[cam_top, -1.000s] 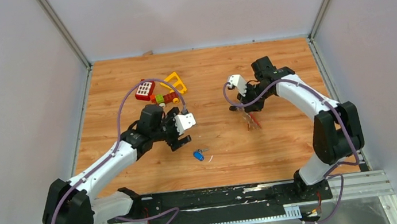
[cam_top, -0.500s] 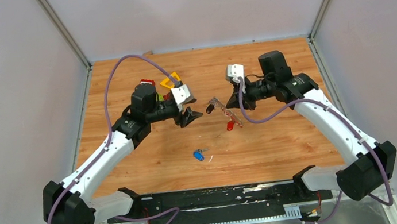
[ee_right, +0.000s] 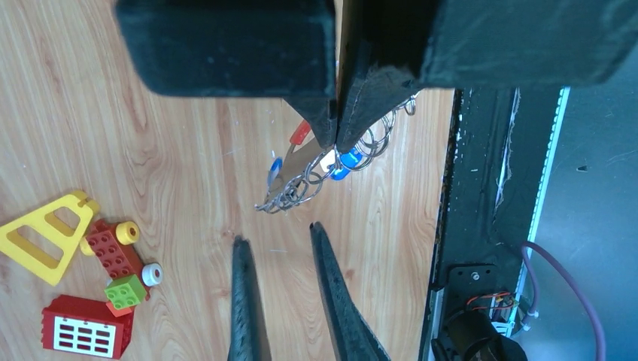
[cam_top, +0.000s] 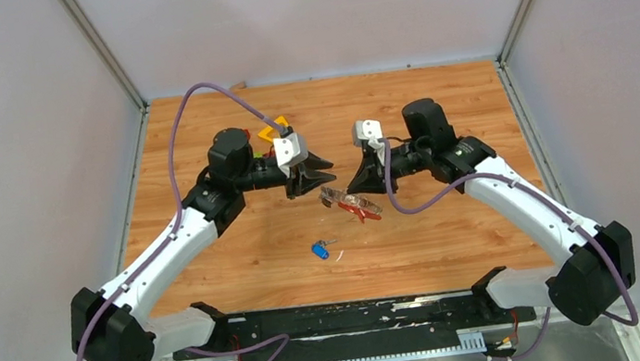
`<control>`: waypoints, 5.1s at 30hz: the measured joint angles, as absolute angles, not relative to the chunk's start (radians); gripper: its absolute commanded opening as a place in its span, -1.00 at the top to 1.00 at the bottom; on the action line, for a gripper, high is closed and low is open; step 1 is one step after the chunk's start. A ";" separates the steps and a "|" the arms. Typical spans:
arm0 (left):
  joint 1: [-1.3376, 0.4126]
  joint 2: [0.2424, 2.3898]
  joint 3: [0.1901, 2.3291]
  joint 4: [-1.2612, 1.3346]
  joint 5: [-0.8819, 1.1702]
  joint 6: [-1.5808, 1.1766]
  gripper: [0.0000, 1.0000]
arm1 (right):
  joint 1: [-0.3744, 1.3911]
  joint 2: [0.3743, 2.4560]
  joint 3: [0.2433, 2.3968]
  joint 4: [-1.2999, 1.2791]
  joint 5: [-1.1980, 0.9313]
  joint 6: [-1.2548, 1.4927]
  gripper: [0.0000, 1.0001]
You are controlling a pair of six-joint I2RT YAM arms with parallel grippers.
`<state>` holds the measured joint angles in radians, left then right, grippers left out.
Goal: Put the keys on the keyring
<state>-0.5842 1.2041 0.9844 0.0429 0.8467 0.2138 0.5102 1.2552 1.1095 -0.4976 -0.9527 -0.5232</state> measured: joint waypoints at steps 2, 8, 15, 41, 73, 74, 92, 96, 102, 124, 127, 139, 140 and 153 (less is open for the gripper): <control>-0.589 1.205 0.970 0.056 0.872 0.213 0.31 | 0.515 1.248 1.091 -0.471 -0.957 -0.511 1.00; -0.618 1.205 0.908 0.066 0.916 0.223 0.37 | 0.524 1.197 1.026 -0.392 -0.972 -0.493 1.00; -0.655 1.205 0.878 0.066 0.918 0.254 0.48 | 0.527 1.175 0.984 -0.348 -0.982 -0.491 1.00; -0.686 1.233 0.846 0.123 0.868 0.278 1.00 | 0.527 1.175 0.967 -0.340 -0.986 -0.508 0.71; -0.687 1.098 0.691 0.112 0.834 0.422 1.00 | 0.574 1.176 1.011 -0.436 -0.968 -0.581 0.40; -0.687 1.095 0.685 0.126 0.838 0.422 1.00 | 0.582 1.183 1.011 -0.436 -0.968 -0.581 0.42; -0.687 1.090 0.648 0.223 0.866 0.414 1.00 | 0.635 1.242 1.011 -0.447 -0.928 -0.598 1.00; -0.686 1.090 0.648 0.223 0.866 0.414 1.00 | 0.635 1.242 1.011 -0.447 -0.925 -0.598 1.00; -0.686 1.090 0.648 0.220 0.864 0.423 0.94 | 0.642 1.242 1.023 -0.463 -0.897 -0.606 1.00; -0.688 1.088 0.648 0.174 0.866 0.534 0.12 | 0.817 1.268 1.176 -0.686 -0.529 -0.736 1.00; -0.688 1.088 0.648 0.172 0.865 0.535 0.24 | 0.832 1.272 1.176 -0.699 -0.493 -0.745 1.00; -0.688 1.087 0.648 0.173 0.863 0.538 0.40 | 0.902 1.274 1.179 -0.718 -0.352 -0.793 1.00; -0.687 1.087 0.648 0.173 0.863 0.538 0.42 | 0.904 1.274 1.179 -0.719 -0.345 -0.796 1.00; -0.685 1.100 0.648 0.243 0.883 0.515 0.63 | 0.907 1.250 1.179 -0.721 -0.331 -0.806 1.00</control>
